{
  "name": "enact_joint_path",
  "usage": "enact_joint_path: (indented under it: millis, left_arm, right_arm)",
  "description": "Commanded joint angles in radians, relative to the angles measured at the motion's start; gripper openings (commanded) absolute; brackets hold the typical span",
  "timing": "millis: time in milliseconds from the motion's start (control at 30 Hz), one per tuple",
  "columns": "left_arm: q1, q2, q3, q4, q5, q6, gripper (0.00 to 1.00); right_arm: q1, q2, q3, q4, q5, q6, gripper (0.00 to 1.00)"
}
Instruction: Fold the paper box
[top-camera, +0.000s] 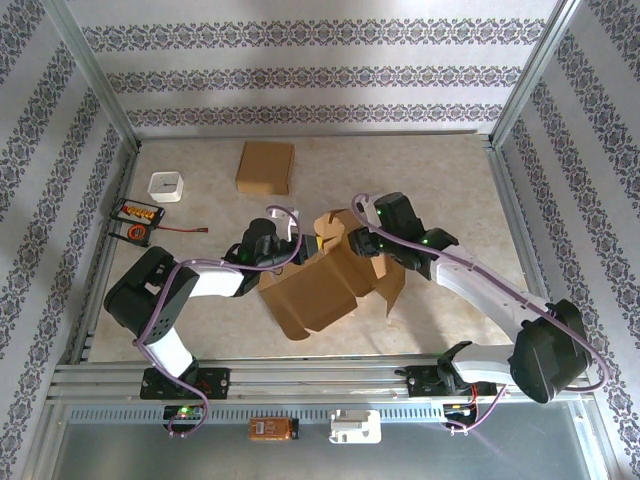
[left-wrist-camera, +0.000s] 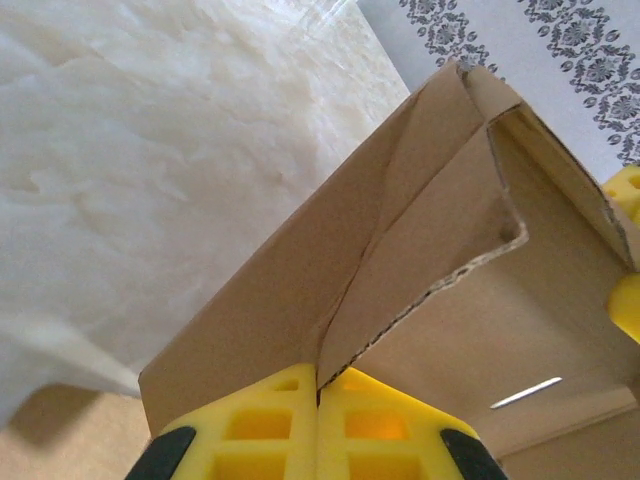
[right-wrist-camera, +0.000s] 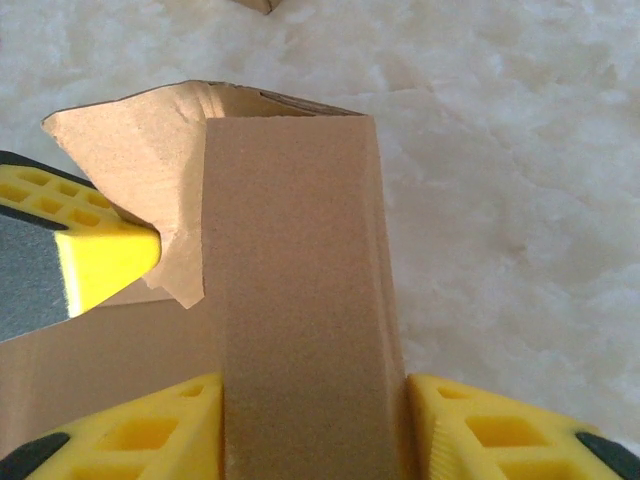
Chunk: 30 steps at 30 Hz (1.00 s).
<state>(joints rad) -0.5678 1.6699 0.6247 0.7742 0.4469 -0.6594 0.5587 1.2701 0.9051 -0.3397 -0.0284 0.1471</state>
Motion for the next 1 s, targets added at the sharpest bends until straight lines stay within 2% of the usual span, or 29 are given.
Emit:
enact_joint_path:
  millis: [0,167,300,400,533,633,733,867,967]
  left_arm:
    - [-0.031,-0.037,-0.064,0.006,-0.011,-0.045,0.06]
    - [-0.04,-0.079,-0.094,-0.019,0.005,0.068,0.24]
    - [-0.04,-0.096,-0.109,-0.044,0.007,0.174,0.44]
    - [-0.04,-0.161,-0.124,-0.091,-0.016,0.263,0.52]
    - [-0.04,-0.315,-0.125,-0.232,-0.055,0.425,0.57]
    - [-0.03,-0.451,-0.114,-0.354,-0.154,0.55,0.6]
    - [0.038,-0.539,-0.108,-0.421,-0.236,0.634,0.63]
    - [0.17,-0.49,-0.06,-0.478,-0.127,0.748,0.62]
    - [0.196,-0.389,-0.006,-0.525,0.009,0.929,0.62]
  right_arm:
    - [0.037,-0.031,-0.036,0.005,0.089,-0.08,0.46]
    - [0.114,-0.052,-0.054,0.012,0.153,-0.19,0.46]
    - [0.148,-0.05,-0.066,0.014,0.18,-0.243,0.46]
    - [0.161,-0.055,-0.077,0.012,0.181,-0.263,0.46]
    - [0.167,-0.064,-0.083,0.012,0.178,-0.279,0.46]
    - [0.168,-0.066,-0.082,0.014,0.176,-0.288,0.46]
    - [0.166,-0.065,-0.079,0.016,0.179,-0.297,0.47]
    - [0.165,-0.066,-0.076,0.018,0.173,-0.301,0.47]
    - [0.161,-0.075,-0.073,0.02,0.15,-0.299,0.48]
